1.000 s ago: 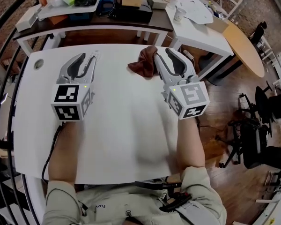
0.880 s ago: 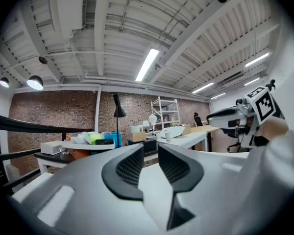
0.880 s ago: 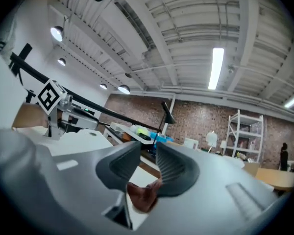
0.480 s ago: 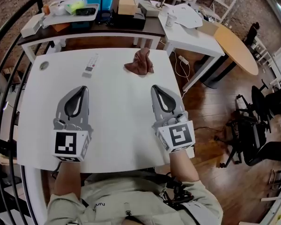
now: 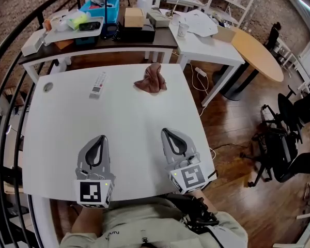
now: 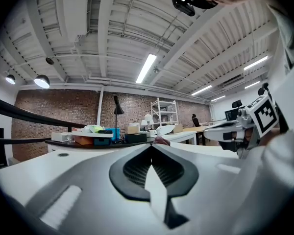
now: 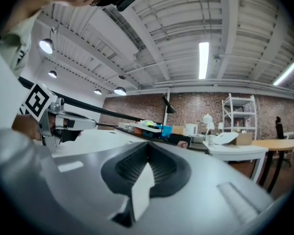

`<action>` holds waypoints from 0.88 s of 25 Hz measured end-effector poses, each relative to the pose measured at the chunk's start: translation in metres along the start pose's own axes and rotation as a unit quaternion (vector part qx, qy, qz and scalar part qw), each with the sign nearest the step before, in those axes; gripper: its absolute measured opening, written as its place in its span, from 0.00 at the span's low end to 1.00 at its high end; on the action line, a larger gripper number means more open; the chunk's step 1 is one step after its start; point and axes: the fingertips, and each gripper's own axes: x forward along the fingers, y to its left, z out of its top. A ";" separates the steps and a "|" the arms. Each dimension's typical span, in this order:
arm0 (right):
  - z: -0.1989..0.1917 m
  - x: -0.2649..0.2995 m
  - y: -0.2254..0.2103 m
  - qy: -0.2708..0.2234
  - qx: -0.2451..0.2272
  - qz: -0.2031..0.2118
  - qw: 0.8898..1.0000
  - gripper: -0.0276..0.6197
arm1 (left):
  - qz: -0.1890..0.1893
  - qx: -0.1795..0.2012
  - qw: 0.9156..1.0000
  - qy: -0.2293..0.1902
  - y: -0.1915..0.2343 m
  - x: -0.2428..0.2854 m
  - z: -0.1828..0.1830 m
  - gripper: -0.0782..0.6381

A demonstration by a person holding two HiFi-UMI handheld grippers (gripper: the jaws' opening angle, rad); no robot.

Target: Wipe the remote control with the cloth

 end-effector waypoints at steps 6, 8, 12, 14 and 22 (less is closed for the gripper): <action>-0.018 -0.012 0.001 0.030 0.057 0.004 0.998 0.05 | 0.011 -0.039 0.999 0.009 -0.008 -0.012 -0.007 0.11; -0.022 -0.012 -0.001 0.036 0.077 0.003 0.996 0.05 | 0.009 -0.045 0.999 0.025 -0.006 -0.009 -0.014 0.11; -0.028 -0.011 0.000 0.048 0.089 0.008 0.995 0.05 | 0.003 -0.025 0.998 0.066 0.001 -0.004 -0.035 0.11; -0.029 -0.010 0.001 0.052 0.089 0.009 0.995 0.05 | 0.006 -0.030 0.997 0.075 0.002 -0.002 -0.039 0.11; -0.028 -0.010 0.002 0.057 0.076 0.005 0.996 0.05 | 0.006 -0.031 0.997 0.077 0.002 -0.002 -0.040 0.11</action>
